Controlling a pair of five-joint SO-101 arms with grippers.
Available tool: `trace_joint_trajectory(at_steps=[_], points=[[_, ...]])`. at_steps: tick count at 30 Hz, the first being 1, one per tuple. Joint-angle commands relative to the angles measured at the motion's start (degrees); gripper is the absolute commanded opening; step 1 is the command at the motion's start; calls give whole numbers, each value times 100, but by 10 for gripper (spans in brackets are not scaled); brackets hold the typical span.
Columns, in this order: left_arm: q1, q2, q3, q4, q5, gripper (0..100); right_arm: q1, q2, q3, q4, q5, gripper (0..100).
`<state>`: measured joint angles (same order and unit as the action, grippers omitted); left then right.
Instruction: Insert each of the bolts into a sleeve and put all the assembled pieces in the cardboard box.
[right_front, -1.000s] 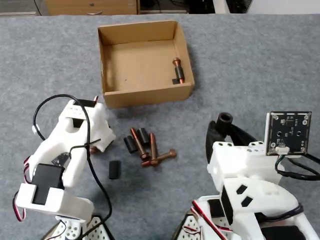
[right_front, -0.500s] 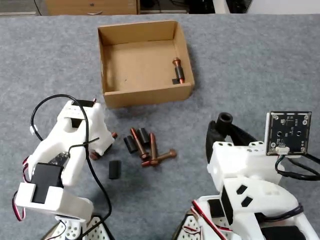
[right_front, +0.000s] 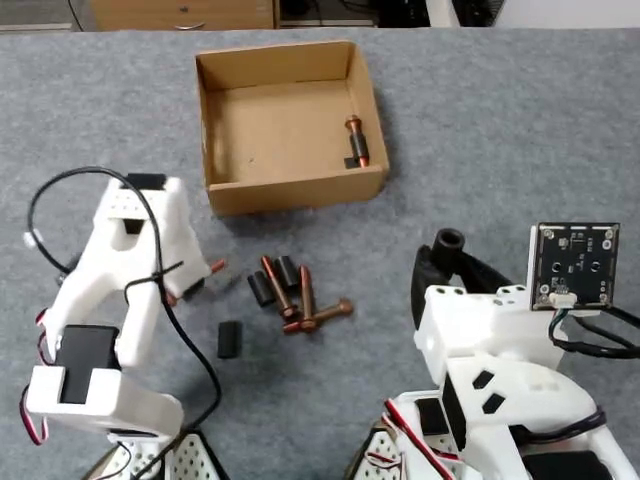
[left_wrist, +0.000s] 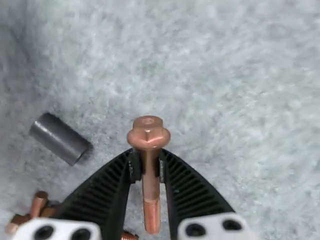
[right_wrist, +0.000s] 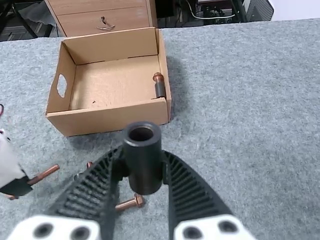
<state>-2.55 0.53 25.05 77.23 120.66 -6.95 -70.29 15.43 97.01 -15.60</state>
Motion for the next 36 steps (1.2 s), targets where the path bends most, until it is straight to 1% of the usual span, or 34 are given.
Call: trace_joint_trajectory(at_steps=[1,6,11,14,18,24,27,31,36], points=[[-290,-84,-404,360,-800,20,66,101,-207,9,-44,2],[-369,-101,-378,431,-2681,20,66,66,-180,18,-44,2],[-369,-101,-396,396,-4290,20,40,66,-180,18,-44,2],[-360,-101,-396,396,-5407,20,31,66,-180,97,-44,2],[-501,-75,-413,-97,-6804,20,22,66,-180,158,-44,2],[-563,-48,-273,-510,-8492,20,22,66,-171,167,-44,2],[-563,-48,35,-782,-9108,20,22,66,-171,167,-44,2],[-554,-48,492,-1046,-9662,20,22,75,-171,167,-44,2],[-563,-48,563,-1152,-10233,20,13,92,-171,158,-44,2]])
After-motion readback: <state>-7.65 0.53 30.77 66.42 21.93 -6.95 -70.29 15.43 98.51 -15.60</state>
